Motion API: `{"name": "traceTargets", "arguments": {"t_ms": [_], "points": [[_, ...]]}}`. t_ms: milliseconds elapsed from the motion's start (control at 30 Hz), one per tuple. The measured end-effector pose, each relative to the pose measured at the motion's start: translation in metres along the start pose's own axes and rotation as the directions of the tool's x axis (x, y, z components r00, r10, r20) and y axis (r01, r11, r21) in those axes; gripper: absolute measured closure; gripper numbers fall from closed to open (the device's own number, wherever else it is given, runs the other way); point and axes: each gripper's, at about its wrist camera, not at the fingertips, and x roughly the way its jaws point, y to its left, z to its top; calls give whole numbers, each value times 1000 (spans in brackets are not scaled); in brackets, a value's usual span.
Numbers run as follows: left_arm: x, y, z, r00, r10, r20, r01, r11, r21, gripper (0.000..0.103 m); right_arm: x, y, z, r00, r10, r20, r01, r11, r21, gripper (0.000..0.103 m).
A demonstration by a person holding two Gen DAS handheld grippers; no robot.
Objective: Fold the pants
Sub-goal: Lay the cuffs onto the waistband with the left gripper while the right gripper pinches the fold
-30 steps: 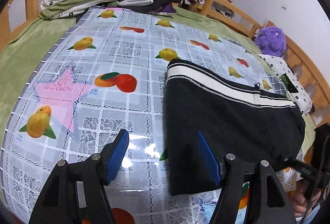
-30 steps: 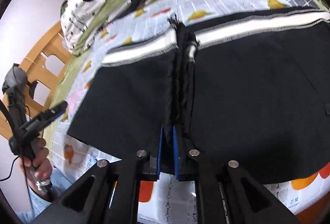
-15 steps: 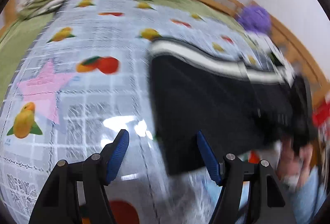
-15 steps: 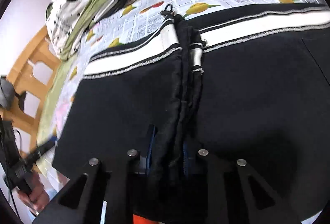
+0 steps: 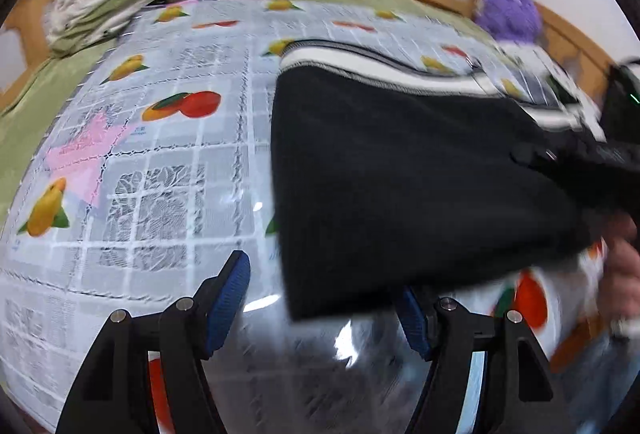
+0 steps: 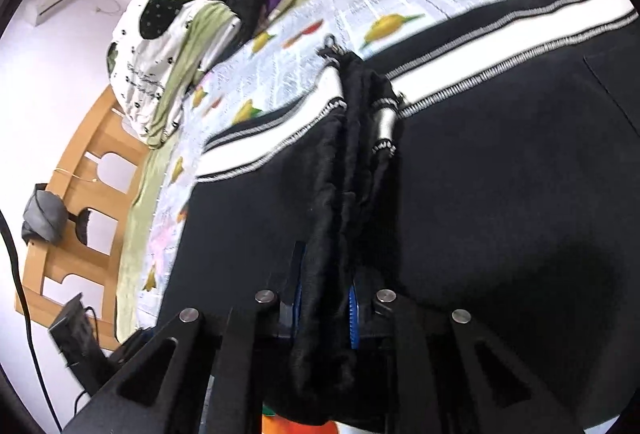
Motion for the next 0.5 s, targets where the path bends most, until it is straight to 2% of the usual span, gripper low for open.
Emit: {"name": "traceTargets", "arguments": {"t_ms": [67,167,200,233,300,333,433,500], "points": [[5,-6,-1,1000,4,20,-4,1000,-20,37,-11,2,3,999,34,28,-34,999,5,88],[-3,-4,-6,992,102,77,-101,995,-18,39,-31,5,10,992,90,83,-91,996,5,89],[-6,-1,-6,990,106,88,-104,994,-32,39,-37,4,13,991,92,98,-93,996,4,89],[-13,7,-6,990,97,105,-92,994,-57,39,-45,2,15,989,94,119,-95,996,4,89],[-26,17,-6,991,16,130,-6,997,-80,38,-55,-3,20,985,105,138,-108,994,19,89],[-31,17,-6,990,-2,138,13,997,-82,38,-59,-6,22,984,109,141,-114,993,28,89],[-37,5,-8,990,-4,144,12,998,-55,39,-65,-12,23,985,82,149,-86,996,19,89],[-31,-5,-13,994,-8,111,11,1000,-23,39,-67,-21,23,986,30,161,-30,1000,-3,89]]}}
